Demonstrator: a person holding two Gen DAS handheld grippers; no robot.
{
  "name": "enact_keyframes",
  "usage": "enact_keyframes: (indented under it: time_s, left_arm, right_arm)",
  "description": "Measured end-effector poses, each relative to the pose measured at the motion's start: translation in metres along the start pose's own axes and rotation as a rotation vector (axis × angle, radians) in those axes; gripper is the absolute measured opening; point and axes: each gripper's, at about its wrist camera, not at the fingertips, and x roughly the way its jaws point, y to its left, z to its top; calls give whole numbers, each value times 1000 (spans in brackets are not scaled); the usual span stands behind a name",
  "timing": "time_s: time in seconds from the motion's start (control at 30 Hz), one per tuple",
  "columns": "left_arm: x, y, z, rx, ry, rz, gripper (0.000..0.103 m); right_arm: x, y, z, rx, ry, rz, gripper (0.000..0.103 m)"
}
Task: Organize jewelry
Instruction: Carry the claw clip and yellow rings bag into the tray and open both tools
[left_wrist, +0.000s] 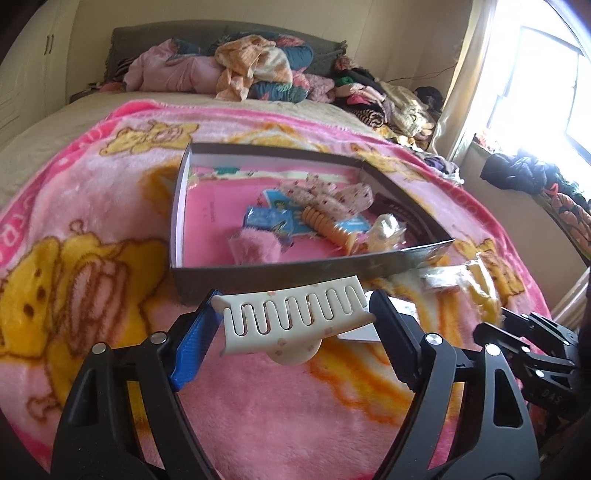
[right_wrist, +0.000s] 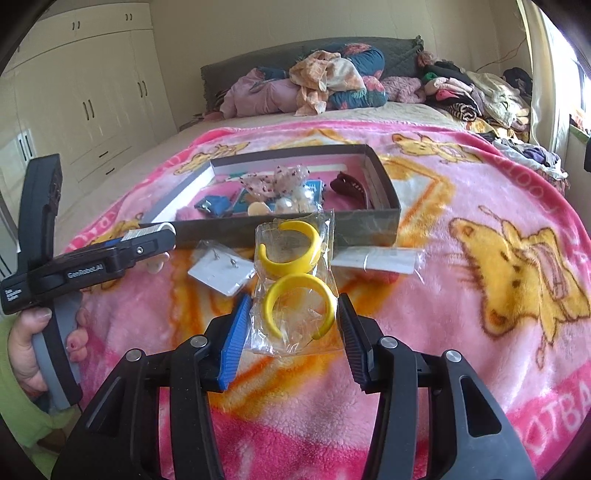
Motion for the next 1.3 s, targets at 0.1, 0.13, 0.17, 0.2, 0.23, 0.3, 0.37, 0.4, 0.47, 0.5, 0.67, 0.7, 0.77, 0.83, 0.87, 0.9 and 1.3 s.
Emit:
enact_keyframes:
  time_s: [0.1,0.13,0.17,0.2,0.23,0.3,0.37,0.4,0.47,0.5,0.67,0.7,0.77,0.83,0.87,0.9,1.3]
  left_arm:
    - [-7,-5,3,5,-14,-15,72]
    - [-8,-6,5,7,-20,-19,72]
    - [-9,-8,7,9,-25,-25,72]
    - [-10,-9,8,11,-29,-29,72]
    - [-11,-12,11,19,-36,-31,72]
    - [-11,-16,16,29,-38,-41,72]
    - [-10,-21,19,42,-40,-47,72]
    - [-9,-23,22,51,-44,-50,72]
    - [-6,-27,26,61,-46,-53,72]
    - [-5,-28,28,62,-47,-55,72]
    - [6,-32,40,68,-56,-58,72]
    - [7,-33,42,68,-58,-57,72]
    - [12,-34,46,71,-59,-56,72]
    - [18,-34,50,73,-58,-52,72]
    - [21,-34,52,72,-58,-51,72]
    - [24,-34,53,71,-57,-49,72]
    - [58,-38,64,86,-27,-31,72]
  right_arm:
    - [-2,1,3,-2,-12,0,45]
    - [-3,1,5,-4,-17,0,45]
    - [-4,1,6,-4,-22,-2,45]
    - [-5,0,8,-3,-28,-3,45]
    - [-6,-2,10,0,-35,-2,45]
    - [-7,-4,13,6,-44,-1,46]
    - [-8,-6,17,8,-52,-3,46]
    - [-8,-7,19,8,-56,-5,46]
    - [-7,-10,24,4,-64,-15,46]
    - [-6,-11,28,1,-67,-19,46]
    - [-2,-20,45,2,-84,-44,46]
    - [0,-21,48,2,-82,-53,46]
    - [3,-27,56,5,-84,-65,46]
    - [7,-31,63,4,-84,-73,46]
    - [9,-33,66,3,-84,-79,46]
    - [12,-36,70,1,-81,-84,46]
    - [50,-54,94,-16,-41,-112,46]
